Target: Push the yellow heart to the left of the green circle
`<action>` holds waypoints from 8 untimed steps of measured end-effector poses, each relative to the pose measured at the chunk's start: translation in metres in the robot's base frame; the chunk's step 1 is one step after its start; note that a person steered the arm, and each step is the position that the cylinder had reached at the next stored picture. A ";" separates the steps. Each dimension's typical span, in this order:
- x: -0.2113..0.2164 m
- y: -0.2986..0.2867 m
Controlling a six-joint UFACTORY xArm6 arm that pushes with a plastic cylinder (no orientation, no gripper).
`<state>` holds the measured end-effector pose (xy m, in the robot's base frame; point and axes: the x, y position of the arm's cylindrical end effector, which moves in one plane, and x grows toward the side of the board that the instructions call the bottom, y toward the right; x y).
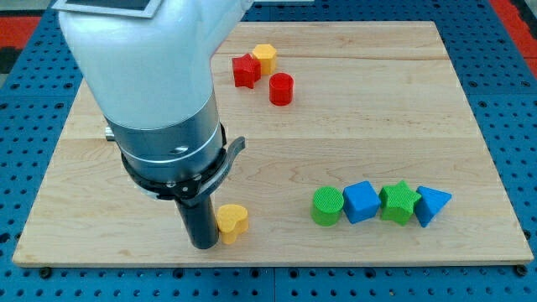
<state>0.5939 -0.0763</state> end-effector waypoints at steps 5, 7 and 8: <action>-0.019 0.006; -0.024 0.020; -0.027 0.024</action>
<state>0.5665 -0.0519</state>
